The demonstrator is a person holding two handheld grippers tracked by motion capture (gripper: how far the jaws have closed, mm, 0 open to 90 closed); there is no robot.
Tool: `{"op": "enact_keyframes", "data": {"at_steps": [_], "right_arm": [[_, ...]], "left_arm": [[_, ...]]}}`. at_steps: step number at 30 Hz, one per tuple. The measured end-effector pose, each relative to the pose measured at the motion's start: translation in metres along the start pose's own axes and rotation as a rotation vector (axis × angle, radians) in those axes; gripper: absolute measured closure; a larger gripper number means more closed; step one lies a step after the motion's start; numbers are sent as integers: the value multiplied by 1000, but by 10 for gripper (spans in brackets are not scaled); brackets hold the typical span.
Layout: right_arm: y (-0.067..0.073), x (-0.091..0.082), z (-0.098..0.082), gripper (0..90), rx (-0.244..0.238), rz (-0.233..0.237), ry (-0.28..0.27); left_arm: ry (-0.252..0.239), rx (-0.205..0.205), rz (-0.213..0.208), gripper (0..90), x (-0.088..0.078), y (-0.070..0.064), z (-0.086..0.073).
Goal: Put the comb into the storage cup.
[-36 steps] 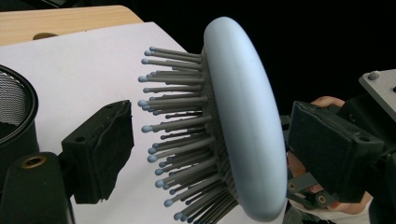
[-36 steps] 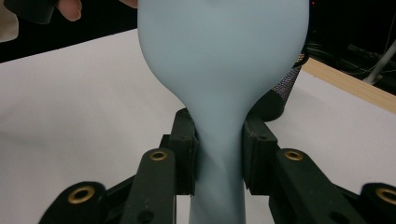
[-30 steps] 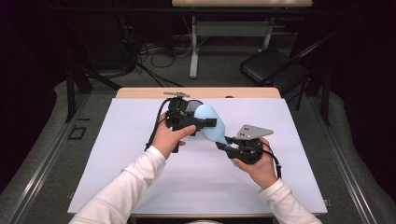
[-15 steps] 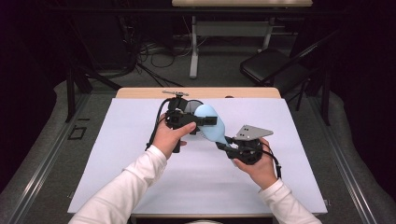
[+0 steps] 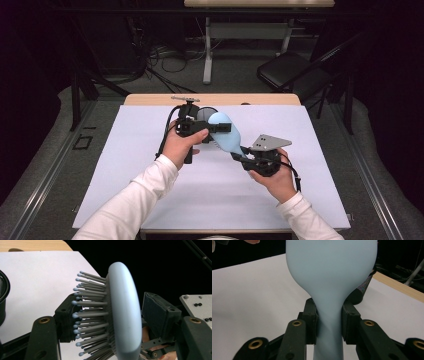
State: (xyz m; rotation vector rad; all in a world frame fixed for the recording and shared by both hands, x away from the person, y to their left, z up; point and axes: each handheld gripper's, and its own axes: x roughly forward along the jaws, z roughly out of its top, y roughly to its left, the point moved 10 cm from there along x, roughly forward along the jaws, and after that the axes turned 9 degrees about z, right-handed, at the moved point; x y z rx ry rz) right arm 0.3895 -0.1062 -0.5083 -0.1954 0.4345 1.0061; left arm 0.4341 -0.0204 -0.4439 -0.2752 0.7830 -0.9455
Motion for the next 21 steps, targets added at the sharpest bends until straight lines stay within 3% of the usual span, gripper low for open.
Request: {"op": "enact_keyframes", "data": {"at_steps": [8,12,21], "right_arm": [[0,0,0,697,1,2,-1],[0,1,-1,696,2,0,-2],[0,2,-2,697,3,3,1]], "left_arm": [[6,-21,-26,353,-1,-1,0],[-2,-53,-35,360,-3,0,2],[-9,-87,-27,395,-3,2,1]]}}
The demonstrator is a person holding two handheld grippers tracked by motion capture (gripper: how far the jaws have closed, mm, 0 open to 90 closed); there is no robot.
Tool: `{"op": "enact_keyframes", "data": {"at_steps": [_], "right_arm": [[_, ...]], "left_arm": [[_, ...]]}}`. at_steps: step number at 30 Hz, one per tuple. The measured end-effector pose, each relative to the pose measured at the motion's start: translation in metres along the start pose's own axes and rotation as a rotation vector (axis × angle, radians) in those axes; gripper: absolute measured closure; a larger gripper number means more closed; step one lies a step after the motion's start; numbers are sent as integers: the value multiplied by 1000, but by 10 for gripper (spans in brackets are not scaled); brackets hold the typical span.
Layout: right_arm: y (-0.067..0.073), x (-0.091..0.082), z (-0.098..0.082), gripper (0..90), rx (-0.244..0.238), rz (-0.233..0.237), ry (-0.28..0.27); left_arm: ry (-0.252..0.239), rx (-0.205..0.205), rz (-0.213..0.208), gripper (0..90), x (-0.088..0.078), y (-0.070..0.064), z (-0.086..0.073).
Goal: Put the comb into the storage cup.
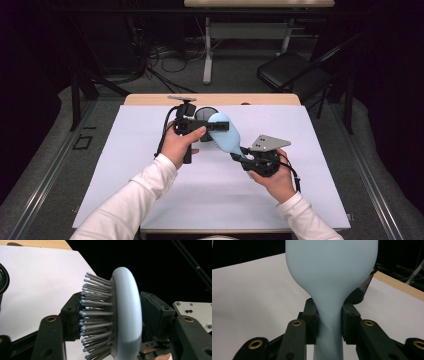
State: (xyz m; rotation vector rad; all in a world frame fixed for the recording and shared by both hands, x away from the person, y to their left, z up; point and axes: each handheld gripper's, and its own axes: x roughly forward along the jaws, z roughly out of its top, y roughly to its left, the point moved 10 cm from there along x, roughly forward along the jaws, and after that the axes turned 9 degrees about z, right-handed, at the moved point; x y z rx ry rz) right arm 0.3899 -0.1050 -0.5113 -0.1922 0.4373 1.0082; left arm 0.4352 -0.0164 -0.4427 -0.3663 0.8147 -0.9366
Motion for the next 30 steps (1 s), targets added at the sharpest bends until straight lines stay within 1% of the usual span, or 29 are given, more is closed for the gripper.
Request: {"op": "enact_keyframes", "data": {"at_steps": [3,5,9,20,21,23,26,30], "right_arm": [[0,0,-1,697,0,-1,2],[-1,0,-1,697,2,-2,3],[0,1,-2,697,1,-1,5],[0,2,-3,697,-2,-1,10],[0,2,-3,697,-1,-1,10],[0,3,-3,697,-1,0,12],[0,3,-4,697,0,0,13],[0,3,-4,697,0,2,13]], "left_arm": [[-5,-5,3,415,0,1,0],[-10,-22,-2,429,0,1,0],[-6,-21,1,458,0,4,-1],[4,-26,3,469,0,4,-1],[5,-28,4,469,0,5,-1],[11,-47,0,471,0,5,-2],[17,-60,-1,473,0,5,-2],[19,-61,4,475,0,5,-3]]}}
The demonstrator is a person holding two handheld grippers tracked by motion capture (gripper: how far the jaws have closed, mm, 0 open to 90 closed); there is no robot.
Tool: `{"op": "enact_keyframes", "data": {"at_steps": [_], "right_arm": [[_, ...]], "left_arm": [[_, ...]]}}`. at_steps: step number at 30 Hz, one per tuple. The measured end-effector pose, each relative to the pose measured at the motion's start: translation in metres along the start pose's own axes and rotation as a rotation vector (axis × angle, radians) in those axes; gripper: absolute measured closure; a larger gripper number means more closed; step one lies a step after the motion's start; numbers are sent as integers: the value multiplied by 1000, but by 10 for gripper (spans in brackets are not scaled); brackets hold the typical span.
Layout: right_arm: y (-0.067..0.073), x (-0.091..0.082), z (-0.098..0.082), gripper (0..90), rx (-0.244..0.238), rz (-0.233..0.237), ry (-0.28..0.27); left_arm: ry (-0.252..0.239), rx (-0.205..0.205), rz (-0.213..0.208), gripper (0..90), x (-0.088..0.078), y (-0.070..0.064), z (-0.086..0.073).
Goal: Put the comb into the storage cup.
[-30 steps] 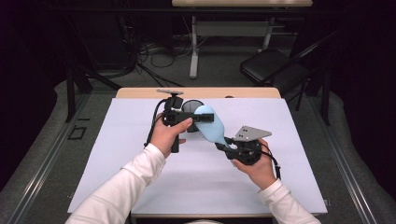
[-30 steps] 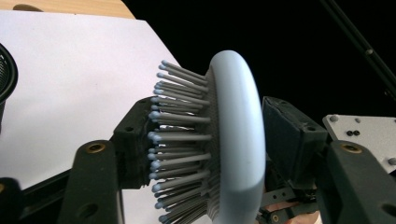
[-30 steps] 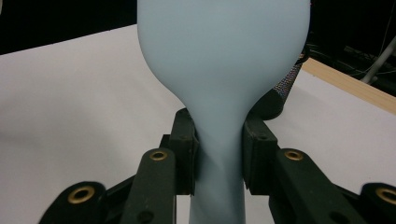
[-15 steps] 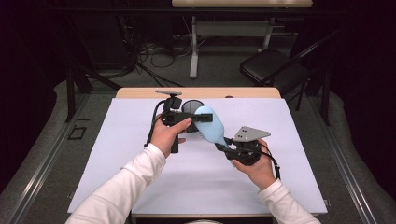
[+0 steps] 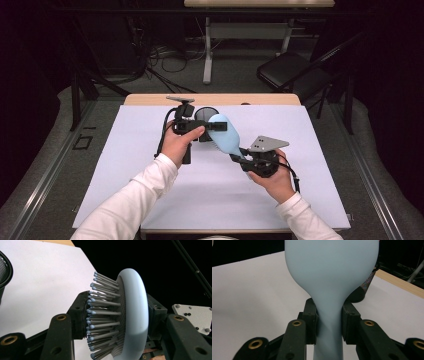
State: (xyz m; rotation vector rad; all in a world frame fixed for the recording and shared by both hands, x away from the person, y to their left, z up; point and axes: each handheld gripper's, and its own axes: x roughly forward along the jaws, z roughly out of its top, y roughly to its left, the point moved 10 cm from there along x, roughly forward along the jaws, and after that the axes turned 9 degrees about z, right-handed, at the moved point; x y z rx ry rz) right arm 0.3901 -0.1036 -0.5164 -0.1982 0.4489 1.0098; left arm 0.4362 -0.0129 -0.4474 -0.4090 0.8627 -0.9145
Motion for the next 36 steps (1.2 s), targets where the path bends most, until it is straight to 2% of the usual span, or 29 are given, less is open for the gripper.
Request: {"op": "enact_keyframes", "data": {"at_steps": [8,17,29,36], "right_arm": [[1,1,-1,696,8,13,4],[1,2,-2,695,13,15,3],[2,3,-2,693,25,22,1],[2,3,-2,691,27,22,4]], "left_arm": [[18,-12,0,482,-1,1,-2],[21,-31,-3,487,0,2,-2],[26,-33,0,490,0,3,-2],[30,-52,-4,494,1,3,-2]]}}
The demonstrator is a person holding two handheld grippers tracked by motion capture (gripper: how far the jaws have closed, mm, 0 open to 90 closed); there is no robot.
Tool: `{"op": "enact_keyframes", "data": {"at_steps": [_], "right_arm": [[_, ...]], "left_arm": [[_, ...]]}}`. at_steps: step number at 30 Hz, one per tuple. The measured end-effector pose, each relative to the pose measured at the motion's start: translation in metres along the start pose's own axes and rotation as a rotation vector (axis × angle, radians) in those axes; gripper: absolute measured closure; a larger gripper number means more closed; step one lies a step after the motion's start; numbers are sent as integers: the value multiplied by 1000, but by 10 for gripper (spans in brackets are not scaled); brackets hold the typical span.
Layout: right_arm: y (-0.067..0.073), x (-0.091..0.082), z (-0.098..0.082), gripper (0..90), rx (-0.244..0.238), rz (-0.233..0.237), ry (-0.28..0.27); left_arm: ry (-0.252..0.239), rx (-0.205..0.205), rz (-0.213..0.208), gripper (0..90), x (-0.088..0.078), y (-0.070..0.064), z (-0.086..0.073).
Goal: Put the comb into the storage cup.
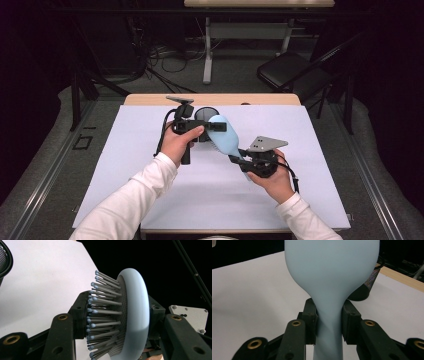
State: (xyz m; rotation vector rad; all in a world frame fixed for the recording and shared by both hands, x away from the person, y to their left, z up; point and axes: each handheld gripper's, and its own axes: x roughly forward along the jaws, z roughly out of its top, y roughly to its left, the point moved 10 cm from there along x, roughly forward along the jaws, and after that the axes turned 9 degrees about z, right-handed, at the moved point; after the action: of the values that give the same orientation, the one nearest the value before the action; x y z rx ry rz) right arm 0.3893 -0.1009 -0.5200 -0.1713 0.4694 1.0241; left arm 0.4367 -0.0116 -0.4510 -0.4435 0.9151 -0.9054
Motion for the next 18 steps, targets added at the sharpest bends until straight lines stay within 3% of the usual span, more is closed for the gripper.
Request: {"op": "enact_keyframes", "data": {"at_steps": [18], "right_arm": [[-1,2,-1,603,18,8,7]], "left_arm": [[-4,-20,2,498,5,4,2]]}}
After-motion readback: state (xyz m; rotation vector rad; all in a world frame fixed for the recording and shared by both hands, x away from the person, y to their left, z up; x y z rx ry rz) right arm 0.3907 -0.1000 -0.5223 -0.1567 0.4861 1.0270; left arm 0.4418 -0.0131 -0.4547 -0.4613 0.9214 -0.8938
